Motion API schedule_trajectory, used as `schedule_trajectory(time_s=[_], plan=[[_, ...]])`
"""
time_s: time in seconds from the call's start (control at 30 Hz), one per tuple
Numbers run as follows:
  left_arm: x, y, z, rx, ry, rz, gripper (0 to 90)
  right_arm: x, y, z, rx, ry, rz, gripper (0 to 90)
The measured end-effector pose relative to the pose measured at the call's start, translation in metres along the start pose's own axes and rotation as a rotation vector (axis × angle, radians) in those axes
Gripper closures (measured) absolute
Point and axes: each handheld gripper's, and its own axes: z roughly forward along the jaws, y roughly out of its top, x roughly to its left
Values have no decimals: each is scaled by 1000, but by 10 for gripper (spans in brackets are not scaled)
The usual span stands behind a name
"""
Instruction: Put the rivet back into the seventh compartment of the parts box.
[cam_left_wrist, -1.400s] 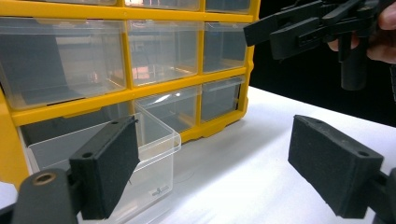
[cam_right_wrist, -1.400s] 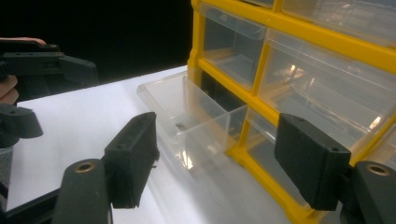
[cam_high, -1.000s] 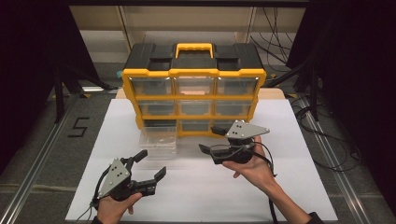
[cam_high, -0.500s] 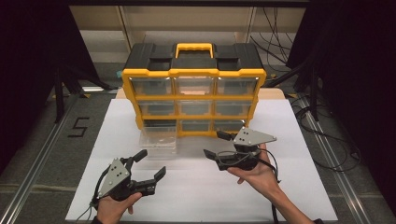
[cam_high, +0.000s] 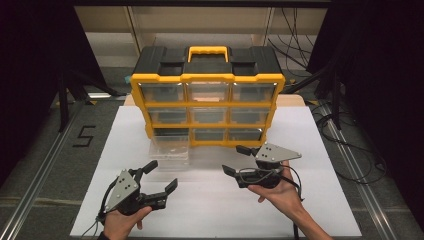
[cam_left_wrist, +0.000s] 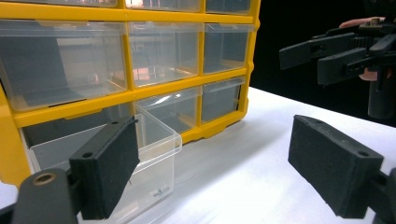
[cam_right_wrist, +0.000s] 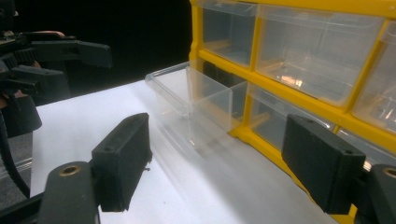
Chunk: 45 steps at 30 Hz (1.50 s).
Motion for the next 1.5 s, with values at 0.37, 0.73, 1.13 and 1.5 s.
schedule_trajectory(time_s=[0.37, 0.73, 1.13, 1.5], plan=[[0, 0, 0, 3, -3, 2, 158, 0, -11, -12, -9, -12, 20, 237], [-1, -1, 0, 6, -6, 3, 157, -2, -18, -22, -19, -14, 39, 205], [-1, -1, 0, 9, -7, 5, 158, -1, -27, -32, -34, -48, 26, 190], [-1, -1, 0, 9, -8, 7, 158, -1, -33, -40, -22, -53, 26, 192]])
